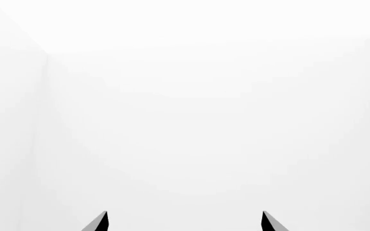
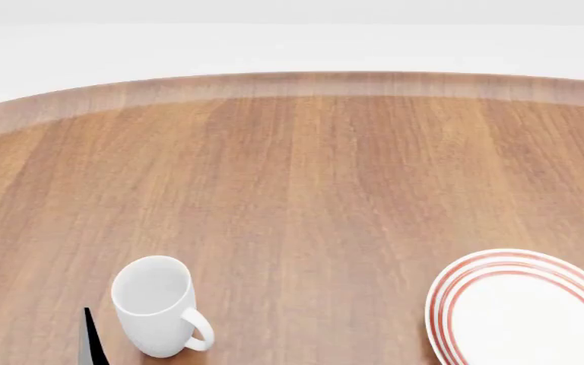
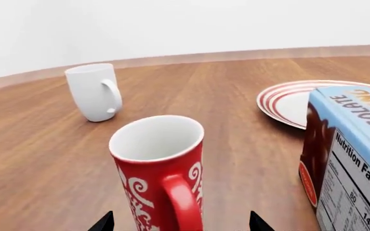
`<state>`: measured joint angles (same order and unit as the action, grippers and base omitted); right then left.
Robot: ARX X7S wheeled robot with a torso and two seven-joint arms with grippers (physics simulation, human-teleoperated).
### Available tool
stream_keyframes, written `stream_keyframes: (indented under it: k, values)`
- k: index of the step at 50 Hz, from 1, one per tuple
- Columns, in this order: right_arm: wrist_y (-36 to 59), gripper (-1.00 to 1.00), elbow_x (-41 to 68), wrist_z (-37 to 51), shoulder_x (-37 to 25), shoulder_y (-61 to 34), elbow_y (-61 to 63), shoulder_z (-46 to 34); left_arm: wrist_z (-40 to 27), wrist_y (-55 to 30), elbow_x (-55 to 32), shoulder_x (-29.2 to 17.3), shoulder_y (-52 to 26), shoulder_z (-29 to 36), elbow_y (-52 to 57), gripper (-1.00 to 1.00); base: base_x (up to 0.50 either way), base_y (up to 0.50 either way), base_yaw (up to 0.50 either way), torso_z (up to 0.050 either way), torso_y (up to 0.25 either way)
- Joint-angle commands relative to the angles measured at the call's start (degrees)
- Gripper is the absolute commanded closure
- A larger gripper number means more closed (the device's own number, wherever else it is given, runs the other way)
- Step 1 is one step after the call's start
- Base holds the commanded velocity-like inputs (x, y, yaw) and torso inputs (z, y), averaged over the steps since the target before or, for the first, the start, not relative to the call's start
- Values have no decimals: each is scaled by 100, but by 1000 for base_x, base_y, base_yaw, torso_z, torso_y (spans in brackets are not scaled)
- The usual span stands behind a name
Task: Pick up the red mug and put it on the plate
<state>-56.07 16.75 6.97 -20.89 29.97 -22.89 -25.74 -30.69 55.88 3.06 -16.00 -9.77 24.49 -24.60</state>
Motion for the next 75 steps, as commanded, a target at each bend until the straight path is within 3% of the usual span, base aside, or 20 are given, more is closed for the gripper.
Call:
stream_keyframes:
  k: [1,75]
  values:
    - [-4,-100,143,-130,88,-140,-212,-5,-29,12,2,-10,-8,20,-6,-100,0,0,0,0,0]
    - [81,-100,-190,-381,367,-550,-1018,284,-261,133,93,-81,-74,147,-71,-100,0,0,0,0,0]
